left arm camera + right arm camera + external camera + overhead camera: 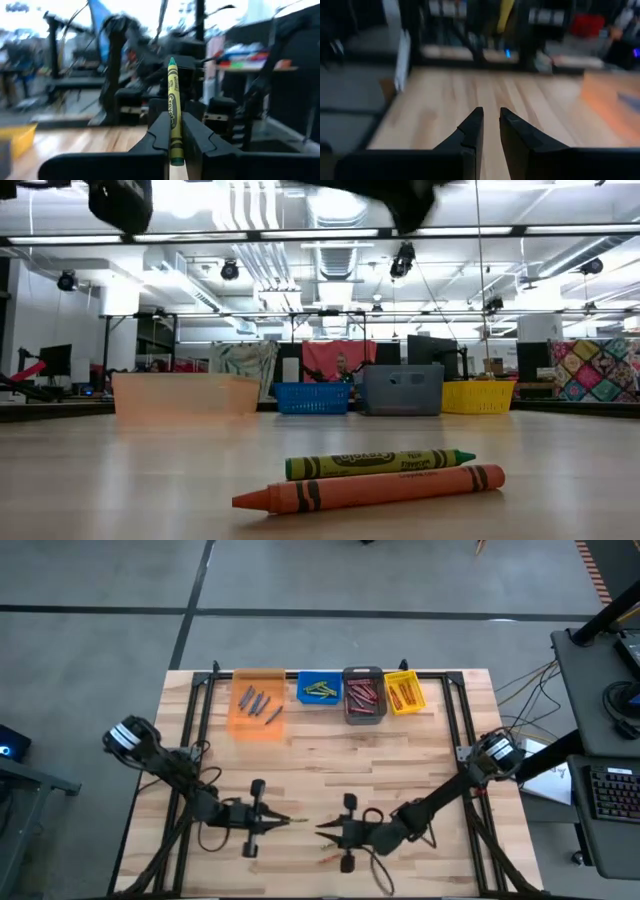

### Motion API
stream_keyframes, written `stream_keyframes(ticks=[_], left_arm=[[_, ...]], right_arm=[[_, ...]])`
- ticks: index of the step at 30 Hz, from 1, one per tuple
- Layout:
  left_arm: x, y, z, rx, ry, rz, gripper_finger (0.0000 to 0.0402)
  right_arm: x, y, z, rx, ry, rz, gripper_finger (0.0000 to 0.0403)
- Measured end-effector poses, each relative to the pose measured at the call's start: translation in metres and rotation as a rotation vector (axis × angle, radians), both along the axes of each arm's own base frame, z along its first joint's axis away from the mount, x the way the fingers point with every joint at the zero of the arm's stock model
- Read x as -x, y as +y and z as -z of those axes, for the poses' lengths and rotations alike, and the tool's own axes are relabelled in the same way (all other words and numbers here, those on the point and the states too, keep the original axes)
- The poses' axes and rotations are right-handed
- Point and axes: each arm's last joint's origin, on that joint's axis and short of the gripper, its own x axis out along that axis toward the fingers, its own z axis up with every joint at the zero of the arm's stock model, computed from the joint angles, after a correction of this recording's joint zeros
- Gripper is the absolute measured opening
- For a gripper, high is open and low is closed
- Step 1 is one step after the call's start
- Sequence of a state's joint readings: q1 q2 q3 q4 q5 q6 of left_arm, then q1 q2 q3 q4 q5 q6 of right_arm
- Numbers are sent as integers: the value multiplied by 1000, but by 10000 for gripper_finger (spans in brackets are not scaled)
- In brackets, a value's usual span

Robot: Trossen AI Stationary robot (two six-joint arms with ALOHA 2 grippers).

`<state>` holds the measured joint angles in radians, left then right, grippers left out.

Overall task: Sort crayons
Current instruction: Put the green crayon into the blue bin

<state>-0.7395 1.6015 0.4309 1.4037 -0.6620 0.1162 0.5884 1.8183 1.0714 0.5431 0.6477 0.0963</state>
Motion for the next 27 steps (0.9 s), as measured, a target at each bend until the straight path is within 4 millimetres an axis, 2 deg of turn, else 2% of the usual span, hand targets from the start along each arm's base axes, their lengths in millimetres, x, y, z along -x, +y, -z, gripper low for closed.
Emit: stream_keyframes(ticks=[4, 8, 18, 27], left_arm=[[5, 2, -1, -13, -90, 74, 0], [5, 1, 1, -25, -89, 87, 0], [1, -3, -4, -49, -110, 76, 0], [-3, -6, -10, -30, -123, 77, 0]], right_arm=[[-7, -3, -18, -7, -162, -51, 52], [-9, -3, -31, 48, -256, -62, 55], [-18, -1, -54, 66, -325, -85, 113], [-24, -4, -64, 57, -358, -127, 121]])
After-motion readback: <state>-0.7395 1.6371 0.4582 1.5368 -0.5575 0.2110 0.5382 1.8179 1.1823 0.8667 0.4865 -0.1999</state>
